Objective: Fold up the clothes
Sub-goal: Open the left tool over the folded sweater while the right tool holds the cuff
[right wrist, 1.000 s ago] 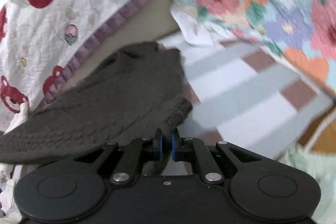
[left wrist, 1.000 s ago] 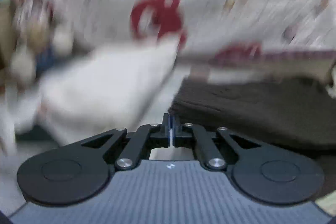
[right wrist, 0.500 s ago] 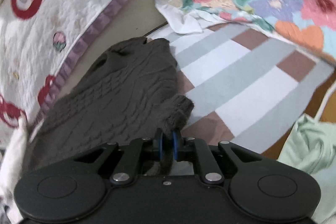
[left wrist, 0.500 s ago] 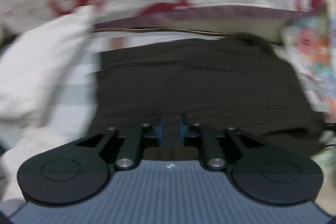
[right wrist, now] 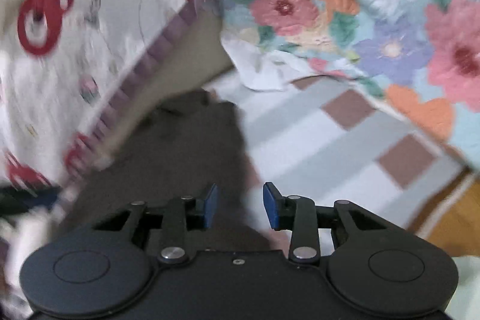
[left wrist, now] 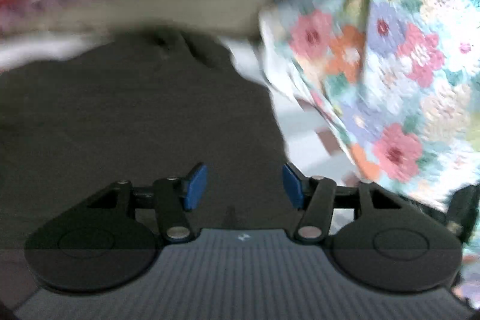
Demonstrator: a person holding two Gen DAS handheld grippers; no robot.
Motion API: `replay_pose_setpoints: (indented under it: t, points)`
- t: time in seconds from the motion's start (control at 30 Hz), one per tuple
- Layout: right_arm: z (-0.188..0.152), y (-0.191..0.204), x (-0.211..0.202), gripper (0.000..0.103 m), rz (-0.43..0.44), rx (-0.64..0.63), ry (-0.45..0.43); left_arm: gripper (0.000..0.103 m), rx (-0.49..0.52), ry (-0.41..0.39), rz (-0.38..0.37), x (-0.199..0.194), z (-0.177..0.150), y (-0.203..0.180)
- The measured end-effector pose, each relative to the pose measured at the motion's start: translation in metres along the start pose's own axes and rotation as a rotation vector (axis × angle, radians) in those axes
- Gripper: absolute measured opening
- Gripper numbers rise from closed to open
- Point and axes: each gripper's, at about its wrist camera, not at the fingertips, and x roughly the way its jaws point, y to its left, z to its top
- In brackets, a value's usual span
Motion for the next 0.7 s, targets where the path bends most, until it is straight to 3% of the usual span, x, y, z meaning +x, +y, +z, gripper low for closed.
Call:
replay_pose_setpoints:
  t: [0.1, 0.2, 0.33, 0.43, 0.47, 0.5, 0.57, 0.63, 0.7]
  points:
    - [0.000, -0.006, 0.034, 0.044, 0.056, 0.074, 0.025, 0.055, -0.079, 0.019, -0.024, 0.027, -0.020, 0.022]
    - [-0.011, 0.000, 0.074, 0.045, 0.006, 0.046, 0.099, 0.055, -0.098, 0.070, 0.013, 0.040, -0.044, 0.049]
    - [-0.019, 0.006, 0.116, 0.051, -0.029, 0.065, 0.163, 0.054, 0.052, 0.088, 0.163, 0.055, -0.053, 0.066]
    - [-0.017, 0.016, 0.136, 0.049, -0.077, 0.018, 0.138, 0.055, 0.004, 0.038, 0.108, 0.053, -0.051, 0.080]
    - [-0.016, 0.020, 0.141, 0.040, -0.086, -0.002, 0.128, 0.055, -0.012, 0.025, 0.107, 0.053, -0.050, 0.082]
    - [-0.015, 0.029, 0.142, 0.022, -0.102, -0.049, 0.106, 0.055, -0.031, 0.018, 0.123, 0.052, -0.049, 0.086]
    - [-0.019, 0.065, 0.139, 0.020, -0.168, -0.235, 0.034, 0.055, -0.062, -0.003, 0.129, 0.047, -0.050, 0.090]
    - [-0.042, 0.112, 0.130, 0.019, -0.200, -0.514, -0.059, 0.055, -0.084, -0.042, 0.120, 0.041, -0.049, 0.095]
    - [-0.073, 0.146, 0.125, 0.019, -0.164, -0.716, -0.109, 0.055, -0.101, -0.087, 0.120, 0.035, -0.047, 0.101]
